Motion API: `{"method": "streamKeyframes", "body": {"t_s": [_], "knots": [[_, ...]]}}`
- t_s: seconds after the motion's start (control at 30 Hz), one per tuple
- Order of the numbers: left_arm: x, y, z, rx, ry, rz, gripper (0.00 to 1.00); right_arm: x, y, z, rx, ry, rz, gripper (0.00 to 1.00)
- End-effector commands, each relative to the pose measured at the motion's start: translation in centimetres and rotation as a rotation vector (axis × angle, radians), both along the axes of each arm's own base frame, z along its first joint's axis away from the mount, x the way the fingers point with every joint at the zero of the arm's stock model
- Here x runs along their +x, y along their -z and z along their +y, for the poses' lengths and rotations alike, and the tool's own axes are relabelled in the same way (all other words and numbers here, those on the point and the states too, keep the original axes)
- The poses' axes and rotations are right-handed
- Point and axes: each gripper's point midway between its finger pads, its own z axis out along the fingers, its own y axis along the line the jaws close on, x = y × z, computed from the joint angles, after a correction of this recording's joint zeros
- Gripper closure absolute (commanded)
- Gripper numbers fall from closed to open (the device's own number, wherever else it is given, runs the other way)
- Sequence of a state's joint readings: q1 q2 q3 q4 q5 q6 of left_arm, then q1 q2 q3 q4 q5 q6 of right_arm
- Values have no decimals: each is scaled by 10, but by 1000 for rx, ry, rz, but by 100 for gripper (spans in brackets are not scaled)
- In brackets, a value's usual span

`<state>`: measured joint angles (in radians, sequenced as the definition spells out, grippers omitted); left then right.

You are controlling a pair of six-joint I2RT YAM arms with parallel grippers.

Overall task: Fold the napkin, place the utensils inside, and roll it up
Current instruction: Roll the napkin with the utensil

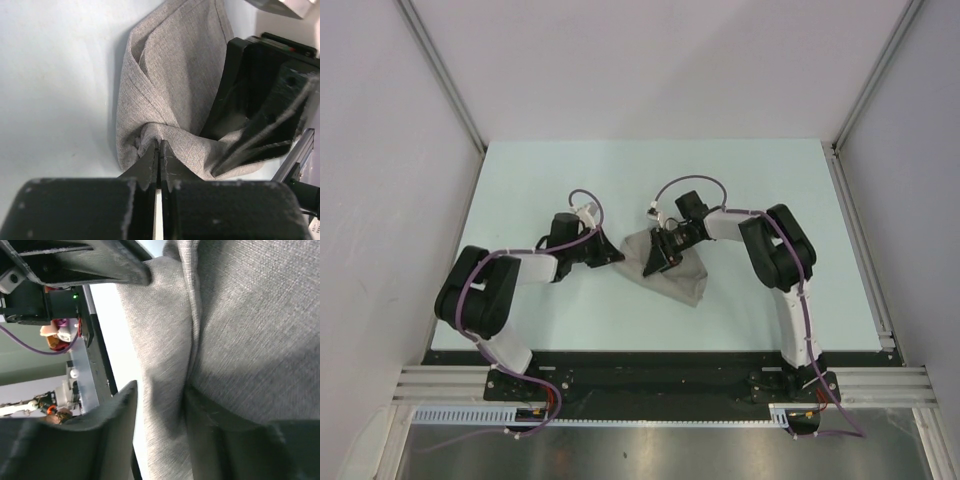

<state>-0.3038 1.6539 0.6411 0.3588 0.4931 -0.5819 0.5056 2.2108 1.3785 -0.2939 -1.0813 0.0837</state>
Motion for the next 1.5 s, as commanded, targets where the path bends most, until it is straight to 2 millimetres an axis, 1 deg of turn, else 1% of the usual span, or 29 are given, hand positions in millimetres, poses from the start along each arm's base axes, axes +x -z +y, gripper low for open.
{"method": "streamKeyframes", "body": {"t_s": [0.0,0.03,0.07,0.1,0.13,0.17,0.2,0.23,0.27,0.3,0.33,0.4,0.43,0.5,0.53,0.57,0.8,0.87,0.9,0.97,1.0,1.07,1.1,1.2,1.23,1.3,1.33,1.4,1.47], "knots": [[10,1,-3,3,-27,33,100,21,-14,-15,-140,105,-132,52],[9,4,-3,1,-28,47,100,24,-19,-16,-159,125,-167,51],[10,3,-4,-2,-29,48,100,30,-24,-17,-175,140,-223,34],[10,5,-4,-4,-33,58,100,33,-22,-16,-227,157,-298,33],[10,7,-3,-2,-39,65,100,32,-34,-18,-239,171,-371,32],[11,8,-3,0,-38,67,100,36,-39,-15,-242,173,-455,30],[11,9,-3,0,-41,73,100,41,-39,-19,-291,207,-529,30],[12,10,-2,5,-49,78,100,34,-46,-13,-282,203,-605,28],[13,11,-2,6,-55,85,100,30,-46,-12,-295,211,-639,27],[13,11,-2,3,-56,89,100,35,-44,-17,-340,216,-724,27],[14,12,0,4,-62,91,100,24,-41,-9,-341,189,-773,27],[16,13,-1,3,-65,99,100,24,-37,-10,-410,184,-882,27],[16,13,-1,3,-62,102,100,15,-35,-1,-413,156,-926,27],[17,13,-2,-1,-62,108,100,13,-26,-2,-475,137,-995,27],[17,14,-1,-1,-62,110,100,7,-24,5,-474,115,-1011,27],[18,13,-1,-4,-61,108,100,11,-18,3,-504,118,-1020,27],[17,11,-1,-12,-56,104,100,13,8,0,-580,86,-1018,29],[17,8,-3,-20,-50,96,100,11,15,-3,-599,64,-999,32],[17,6,-4,-29,-44,94,100,9,22,-5,-614,49,-981,37],[18,3,-5,-35,-40,84,94,5,30,-10,-616,35,-938,48],[20,0,-5,-38,-41,76,88,4,31,-10,-610,37,-924,59],[21,-5,-4,-39,-45,68,81,-4,34,-11,-580,14,-868,65],[25,-12,-3,-39,-51,47,75,-6,34,-11,-570,9,-853,70],[29,-20,4,-27,-72,25,63,-17,30,-8,-499,-15,-778,76],[31,-27,6,-28,-80,5,60,-24,27,-2,-443,-40,-733,76],[33,-31,13,-13,-97,-17,52,-35,27,-2,-382,-74,-630,78],[34,-39,15,-12,-101,-45,49,-35,23,2,-355,-81,-606,78],[34,-40,19,3,-102,-75,45,-43,24,1,-309,-102,-507,80],[30,-43,20,3,-94,-99,41,-43,19,4,-260,-104,-445,80]]}}
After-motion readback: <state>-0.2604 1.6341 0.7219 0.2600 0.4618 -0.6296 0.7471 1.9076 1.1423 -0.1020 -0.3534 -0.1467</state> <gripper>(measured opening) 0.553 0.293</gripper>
